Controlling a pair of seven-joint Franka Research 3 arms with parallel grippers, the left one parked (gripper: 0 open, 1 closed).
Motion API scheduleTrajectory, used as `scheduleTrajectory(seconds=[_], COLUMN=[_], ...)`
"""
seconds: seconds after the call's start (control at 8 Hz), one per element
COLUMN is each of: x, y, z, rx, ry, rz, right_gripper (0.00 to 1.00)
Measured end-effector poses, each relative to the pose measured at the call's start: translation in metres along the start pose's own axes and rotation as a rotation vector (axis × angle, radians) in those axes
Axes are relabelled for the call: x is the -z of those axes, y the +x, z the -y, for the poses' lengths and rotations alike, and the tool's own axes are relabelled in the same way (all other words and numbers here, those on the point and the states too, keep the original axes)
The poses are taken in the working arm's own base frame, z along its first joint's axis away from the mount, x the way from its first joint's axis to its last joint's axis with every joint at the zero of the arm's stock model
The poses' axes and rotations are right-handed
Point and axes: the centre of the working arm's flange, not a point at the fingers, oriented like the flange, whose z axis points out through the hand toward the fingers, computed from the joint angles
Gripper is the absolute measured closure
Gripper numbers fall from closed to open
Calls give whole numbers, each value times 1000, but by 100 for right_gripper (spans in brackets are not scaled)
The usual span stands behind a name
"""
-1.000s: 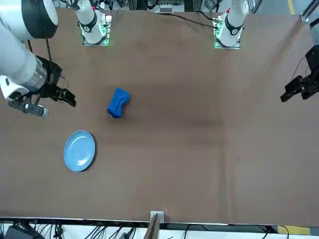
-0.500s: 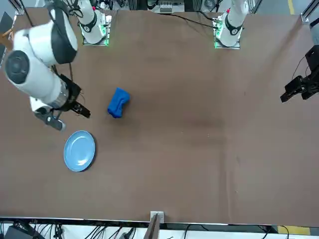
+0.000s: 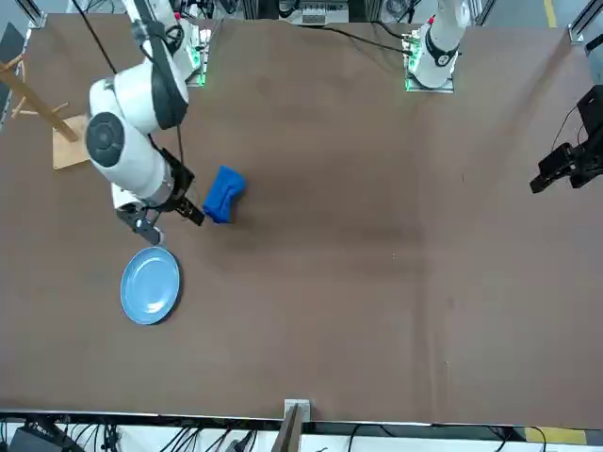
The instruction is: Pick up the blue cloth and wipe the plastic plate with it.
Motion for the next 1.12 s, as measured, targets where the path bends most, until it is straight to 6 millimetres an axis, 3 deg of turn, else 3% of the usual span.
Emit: scheduleTrajectory(seconds=[0.38, 0.88, 1.12], x=[-74, -117, -146], y=[-42, -71, -80], z=[6, 10, -1], rx=[-34, -54, -54], ry=[-7, -13, -17], rz=[1, 2, 2], right_gripper=[0, 0, 0])
